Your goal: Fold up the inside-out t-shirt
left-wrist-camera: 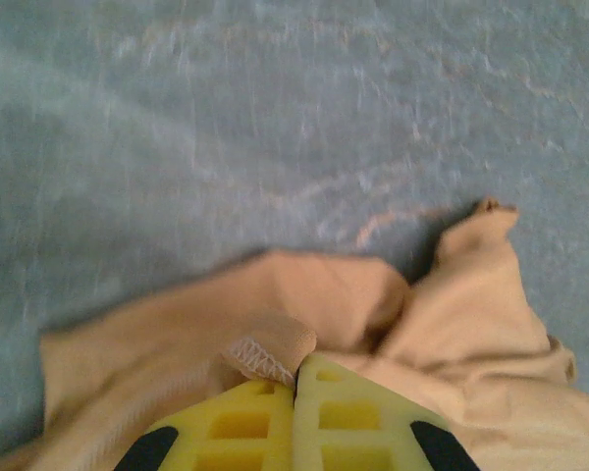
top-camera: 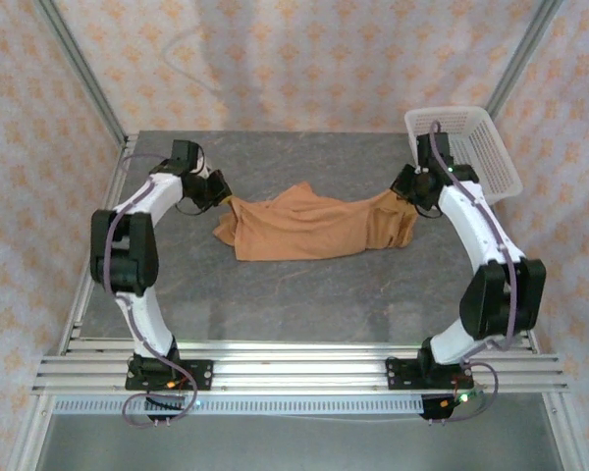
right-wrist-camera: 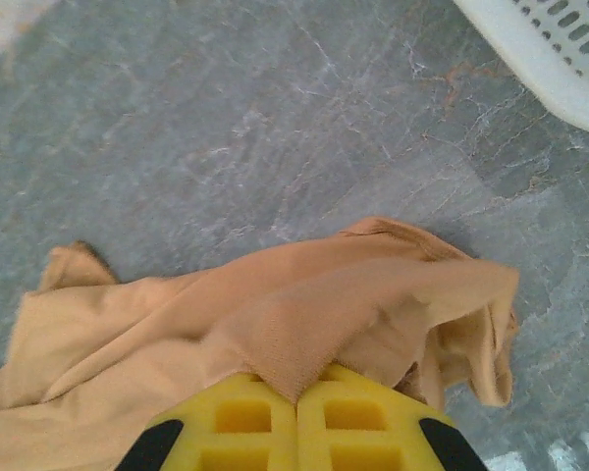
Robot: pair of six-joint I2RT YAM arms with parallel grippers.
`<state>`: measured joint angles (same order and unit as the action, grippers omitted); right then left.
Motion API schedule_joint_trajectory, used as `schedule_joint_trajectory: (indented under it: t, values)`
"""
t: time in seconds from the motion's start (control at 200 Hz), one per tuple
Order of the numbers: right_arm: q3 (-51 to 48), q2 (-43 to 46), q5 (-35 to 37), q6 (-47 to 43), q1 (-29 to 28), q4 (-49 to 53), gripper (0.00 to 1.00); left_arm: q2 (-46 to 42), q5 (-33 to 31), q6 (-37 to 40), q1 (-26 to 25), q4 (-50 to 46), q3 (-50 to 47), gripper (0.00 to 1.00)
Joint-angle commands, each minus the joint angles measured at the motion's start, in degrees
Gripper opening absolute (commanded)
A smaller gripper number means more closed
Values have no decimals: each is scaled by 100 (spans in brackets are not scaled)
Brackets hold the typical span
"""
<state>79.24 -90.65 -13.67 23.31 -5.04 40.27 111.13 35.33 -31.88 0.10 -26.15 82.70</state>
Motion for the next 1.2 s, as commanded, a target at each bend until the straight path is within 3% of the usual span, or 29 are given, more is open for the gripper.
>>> schedule_joint_trajectory:
  t: [0.0,0.1,0.175,0.265,0.39,0.505,0.726,0.976,1.196]
  values:
    - [310,-405,176,-19,35,-246,0,377,-189,437,-19,-189,787,3]
    - [411,-632,32,-11,35,-248,0,300,-563,771,-19,-662,906,48]
    - [376,-643,-53,-1,32,-303,0,-120,-881,963,-19,-835,562,64]
    - [316,-602,-99,-10,29,-339,0,-880,-906,1079,-85,-791,-218,59]
    - [236,-542,-145,-2,29,-405,0,-1579,-349,842,-299,-47,-1587,35]
    - [224,-533,-180,-6,29,-405,0,-1719,44,603,-540,514,-2260,29]
    - [176,-448,-121,-63,31,-345,0,-1429,-26,566,-682,752,-2567,32]
    - [221,-444,-118,-90,33,-327,0,-1405,-352,707,-685,588,-2505,52]
    - [274,-438,-136,-71,29,-344,0,-1283,-463,757,-686,603,-2476,49]
